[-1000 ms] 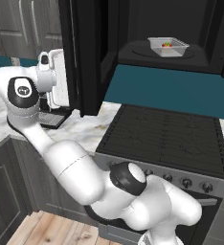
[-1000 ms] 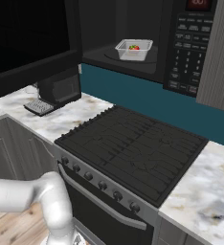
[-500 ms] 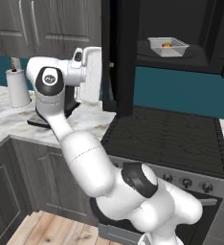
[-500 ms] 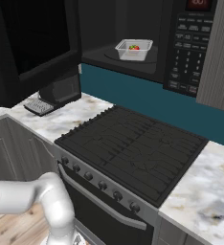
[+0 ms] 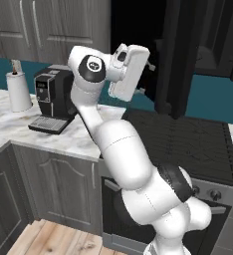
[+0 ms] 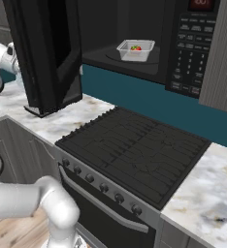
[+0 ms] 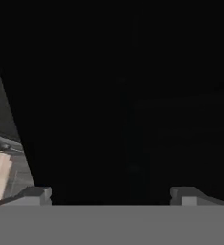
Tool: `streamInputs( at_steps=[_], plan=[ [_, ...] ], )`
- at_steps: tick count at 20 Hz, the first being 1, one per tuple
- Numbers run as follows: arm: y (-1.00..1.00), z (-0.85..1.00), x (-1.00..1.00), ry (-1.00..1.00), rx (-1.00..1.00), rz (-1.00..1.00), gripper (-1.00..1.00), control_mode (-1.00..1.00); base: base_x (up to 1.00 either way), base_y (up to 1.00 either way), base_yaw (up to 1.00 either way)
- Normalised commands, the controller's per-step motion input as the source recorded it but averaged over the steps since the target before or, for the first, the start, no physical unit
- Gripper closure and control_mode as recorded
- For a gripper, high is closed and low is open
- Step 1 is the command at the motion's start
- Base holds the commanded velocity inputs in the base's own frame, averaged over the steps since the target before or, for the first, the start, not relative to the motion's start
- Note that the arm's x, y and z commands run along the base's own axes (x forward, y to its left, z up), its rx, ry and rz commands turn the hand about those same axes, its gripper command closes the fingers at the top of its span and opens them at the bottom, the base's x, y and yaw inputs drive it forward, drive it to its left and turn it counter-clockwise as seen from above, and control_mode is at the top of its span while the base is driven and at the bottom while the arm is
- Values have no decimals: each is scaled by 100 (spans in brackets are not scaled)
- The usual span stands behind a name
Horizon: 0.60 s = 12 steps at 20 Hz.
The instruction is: Place the tupperware containing the shrimp and tomato meal in the microwave. Close the microwave door and press the start button to reheat the meal.
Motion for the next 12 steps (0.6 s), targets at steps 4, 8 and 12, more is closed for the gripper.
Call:
streamInputs(
  at_steps=[4,8,12],
  plan=[
    [-100,0,0,-28,8,0,-100,-100,0,0,0],
    [-99,0,6,-26,7,0,-100,-100,0,0,0],
    [-87,0,23,-23,13,9,-100,-100,0,0,0]
  ],
)
